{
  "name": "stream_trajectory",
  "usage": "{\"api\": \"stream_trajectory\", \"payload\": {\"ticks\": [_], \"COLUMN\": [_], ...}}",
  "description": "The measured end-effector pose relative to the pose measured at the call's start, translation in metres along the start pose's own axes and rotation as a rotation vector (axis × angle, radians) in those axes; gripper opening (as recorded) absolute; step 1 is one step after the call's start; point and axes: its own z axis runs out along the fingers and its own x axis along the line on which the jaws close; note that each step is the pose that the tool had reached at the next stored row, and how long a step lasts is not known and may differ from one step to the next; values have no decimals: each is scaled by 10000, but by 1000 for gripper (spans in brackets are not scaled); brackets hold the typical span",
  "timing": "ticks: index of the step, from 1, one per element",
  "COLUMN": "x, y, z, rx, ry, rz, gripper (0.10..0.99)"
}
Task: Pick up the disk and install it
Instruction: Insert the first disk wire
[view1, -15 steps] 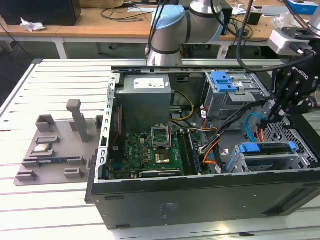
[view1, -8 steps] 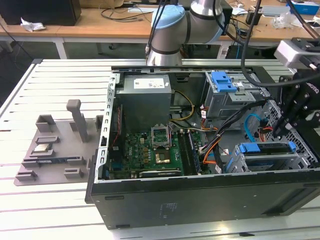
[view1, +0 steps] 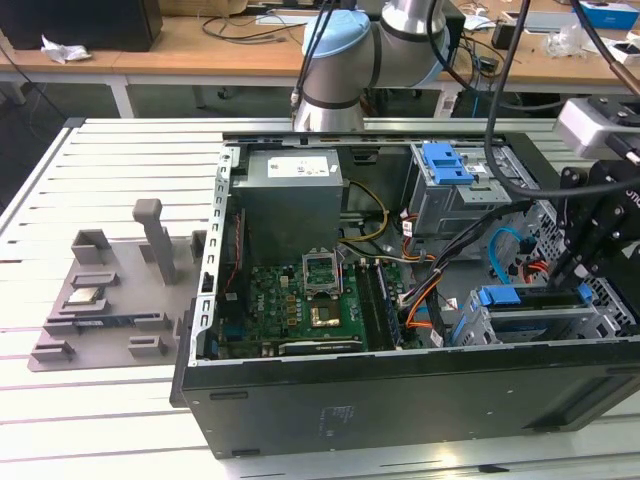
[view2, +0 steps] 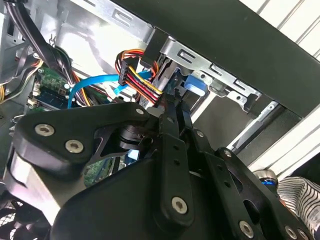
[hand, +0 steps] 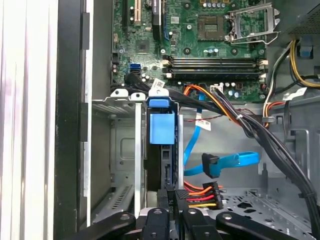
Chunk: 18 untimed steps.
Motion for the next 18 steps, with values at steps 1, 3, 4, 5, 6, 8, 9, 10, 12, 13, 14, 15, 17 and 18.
{"api": "stream_trajectory", "payload": {"ticks": [1,3,4,5,6,8,9,10,12,13,14,15,17,18], "x": [4,8,8,9,8,7,7,3,3,2,2,3,2,2], "y": [0,2,4,9,13,15,17,17,14,10,8,6,5,5], "z": [4,17,23,25,26,28,27,28,26,26,26,29,42,48], "rx": [0,0,0,1,1,0,0,0,1,2,2,2,2,1], "ry": [0,3,0,-6,-14,-42,-69,-102,-104,-103,-102,-101,-99,-100], "rz": [-1,0,1,3,1,-3,-4,-7,-34,-42,-48,-55,-57,-58], "gripper": [169,169,169,169,169,169,169,169,169,169,169,169,169,169]}}
